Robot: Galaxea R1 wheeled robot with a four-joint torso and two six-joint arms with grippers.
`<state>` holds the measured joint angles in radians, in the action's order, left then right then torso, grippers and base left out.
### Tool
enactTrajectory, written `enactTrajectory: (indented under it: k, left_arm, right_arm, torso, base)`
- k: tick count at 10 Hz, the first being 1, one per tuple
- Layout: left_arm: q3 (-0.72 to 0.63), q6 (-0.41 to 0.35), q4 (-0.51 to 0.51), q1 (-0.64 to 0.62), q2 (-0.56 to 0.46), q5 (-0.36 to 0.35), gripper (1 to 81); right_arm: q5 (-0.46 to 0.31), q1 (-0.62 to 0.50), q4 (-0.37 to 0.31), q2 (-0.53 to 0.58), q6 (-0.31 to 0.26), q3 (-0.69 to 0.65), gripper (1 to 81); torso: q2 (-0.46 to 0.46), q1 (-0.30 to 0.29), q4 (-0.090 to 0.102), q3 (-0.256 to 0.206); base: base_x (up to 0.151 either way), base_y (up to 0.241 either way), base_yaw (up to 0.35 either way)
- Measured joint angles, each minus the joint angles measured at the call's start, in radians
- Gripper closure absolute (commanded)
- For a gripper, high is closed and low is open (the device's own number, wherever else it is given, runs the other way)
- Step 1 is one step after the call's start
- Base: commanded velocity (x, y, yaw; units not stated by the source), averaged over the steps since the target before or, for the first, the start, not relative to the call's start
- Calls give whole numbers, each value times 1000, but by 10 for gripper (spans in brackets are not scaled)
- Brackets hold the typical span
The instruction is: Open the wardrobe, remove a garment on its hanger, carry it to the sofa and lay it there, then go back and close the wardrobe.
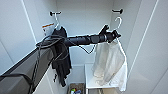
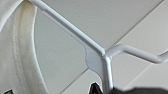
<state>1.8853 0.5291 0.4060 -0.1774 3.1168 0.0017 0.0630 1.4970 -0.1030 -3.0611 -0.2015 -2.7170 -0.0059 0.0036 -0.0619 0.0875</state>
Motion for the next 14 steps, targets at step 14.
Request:
enactTrajectory:
  k: [14]
  left_arm:
    - [-298,-4,-29,139,-134,-47,811]
  right_arm:
    - [9,2,0,0,0,0,10]
  torso:
    - [0,-1,0,-3]
  base:
    - [-129,0,0]
